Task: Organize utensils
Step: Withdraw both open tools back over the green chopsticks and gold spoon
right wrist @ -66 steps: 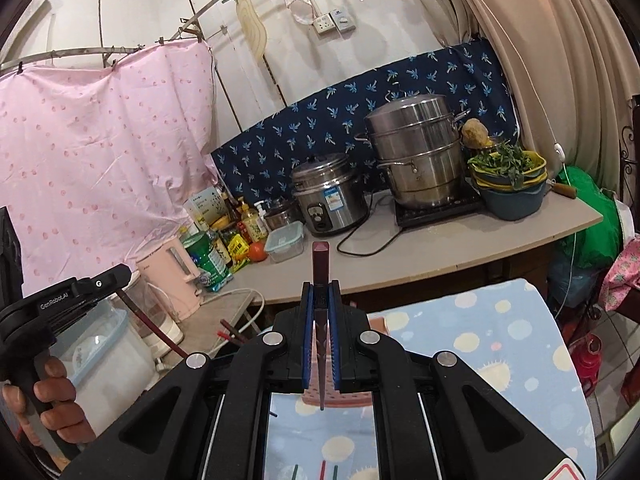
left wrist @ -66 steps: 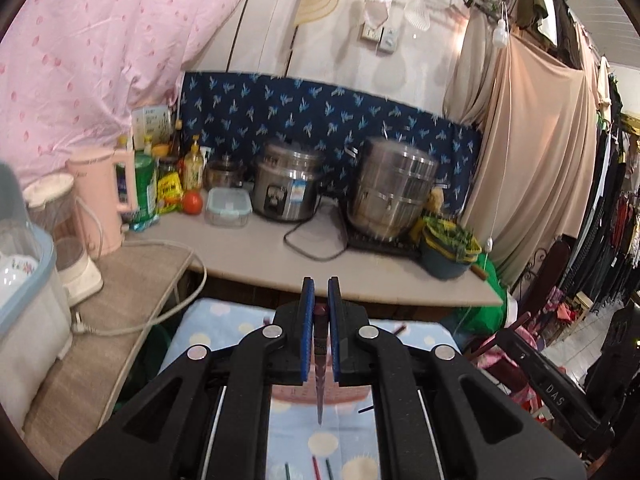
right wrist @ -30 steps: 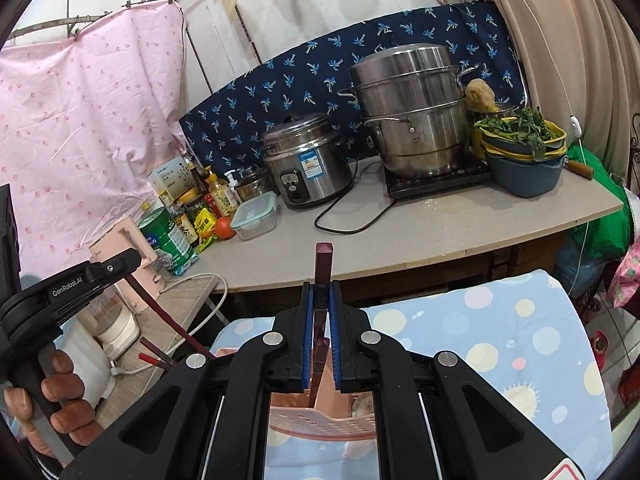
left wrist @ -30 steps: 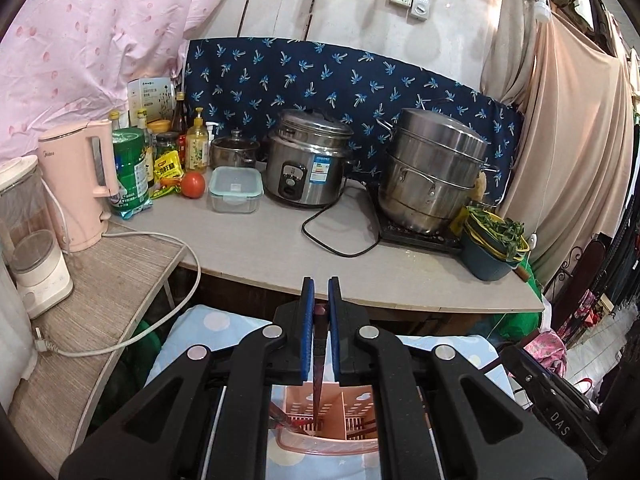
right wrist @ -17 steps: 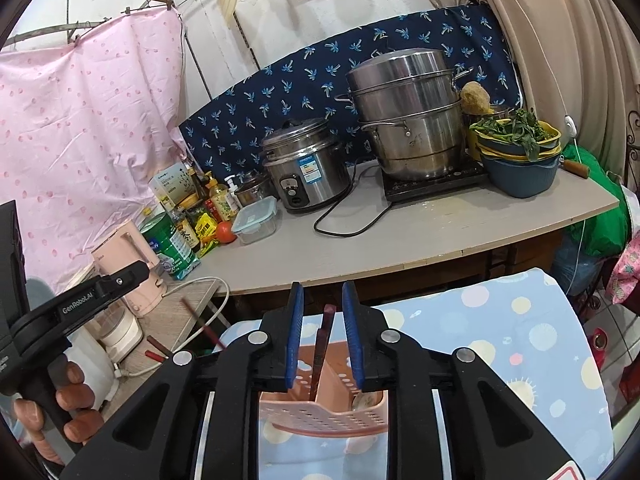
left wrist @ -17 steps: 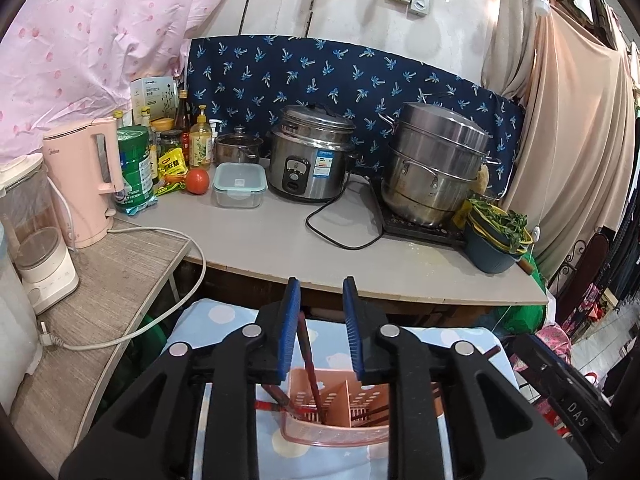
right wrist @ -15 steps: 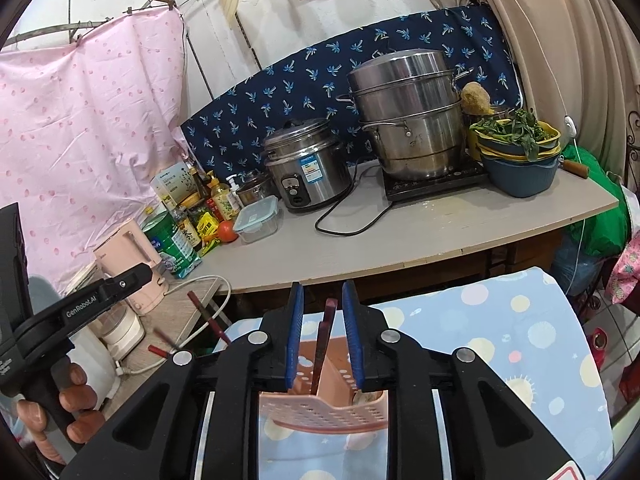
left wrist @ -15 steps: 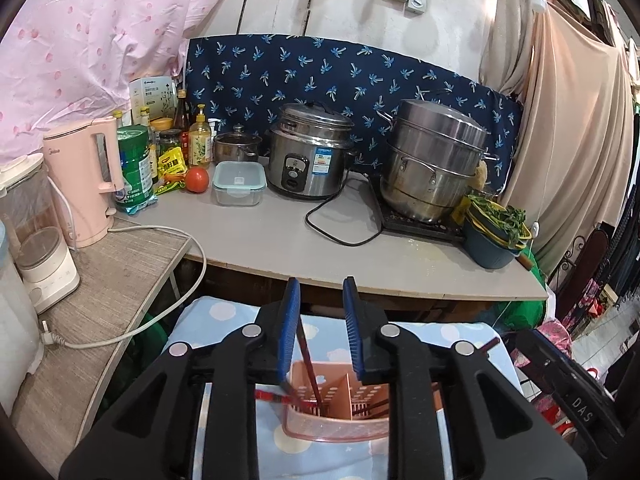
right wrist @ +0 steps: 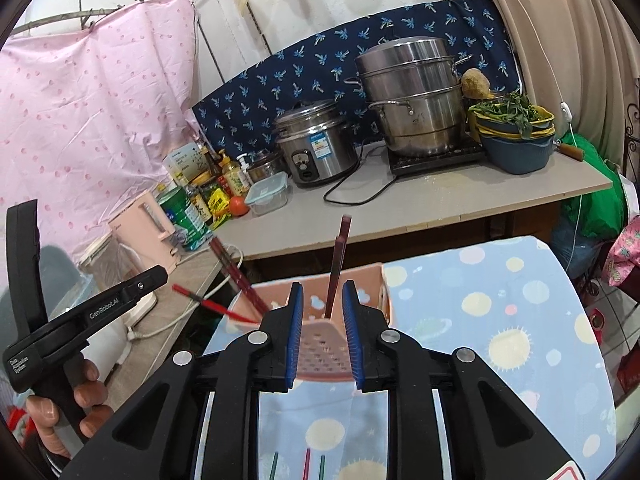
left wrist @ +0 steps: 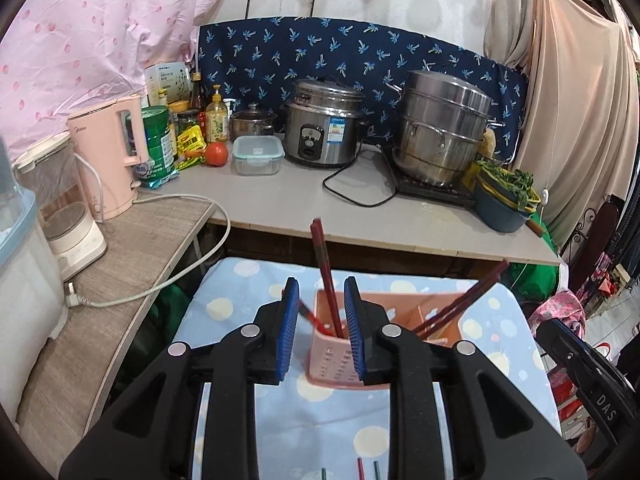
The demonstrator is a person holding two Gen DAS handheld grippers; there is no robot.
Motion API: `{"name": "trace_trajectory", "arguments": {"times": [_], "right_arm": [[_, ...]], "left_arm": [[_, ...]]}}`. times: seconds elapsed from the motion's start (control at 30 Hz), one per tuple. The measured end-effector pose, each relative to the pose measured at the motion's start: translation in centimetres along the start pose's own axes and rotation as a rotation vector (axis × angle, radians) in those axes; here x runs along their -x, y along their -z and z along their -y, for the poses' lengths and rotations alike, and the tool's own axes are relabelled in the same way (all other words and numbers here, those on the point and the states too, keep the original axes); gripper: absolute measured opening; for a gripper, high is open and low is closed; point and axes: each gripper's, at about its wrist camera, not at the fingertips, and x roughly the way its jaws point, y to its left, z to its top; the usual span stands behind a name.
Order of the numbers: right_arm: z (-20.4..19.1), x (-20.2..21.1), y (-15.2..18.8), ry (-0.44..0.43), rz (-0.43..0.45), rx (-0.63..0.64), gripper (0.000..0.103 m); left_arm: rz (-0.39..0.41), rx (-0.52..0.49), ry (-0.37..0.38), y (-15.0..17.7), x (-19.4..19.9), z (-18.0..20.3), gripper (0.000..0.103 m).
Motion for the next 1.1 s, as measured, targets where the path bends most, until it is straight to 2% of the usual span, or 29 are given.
{"name": "trace_trajectory", "arguments": {"times": [0.3, 0.37, 0.53, 0.97, 1.1], "right_arm": [[-0.9, 1.7, 3.8, -0.010, -0.059, 0.031, 0.021], [-0.8, 2.1, 4.8, -0.016, -0.075, 0.026, 0.021], [-0.7, 3.2, 7.4, -0.023, -0.114, 0.015, 0.021], [-1.0, 5.0, 15.5, 0.036, -0.243, 0.103, 0.021], [-1.3, 5.2, 18.5, 0.032, -0.297, 0.127, 0.021]], "left_arm": [[-0.039, -0.016, -0.028, 3.1, 1.7, -0.6, 0.027], [-0.052, -0.019, -0.033, 4.1, 2.1, -0.8, 0.032], [-0.093, -0.017, -0.026, 6.7, 3.0, -0.8, 0.033], [-0.210, -0.015, -0.021, 14.4, 4.4, -1.9, 0.035], [-0.229, -0.023, -0.020, 16.4, 4.9, -2.1, 0.044]]}}
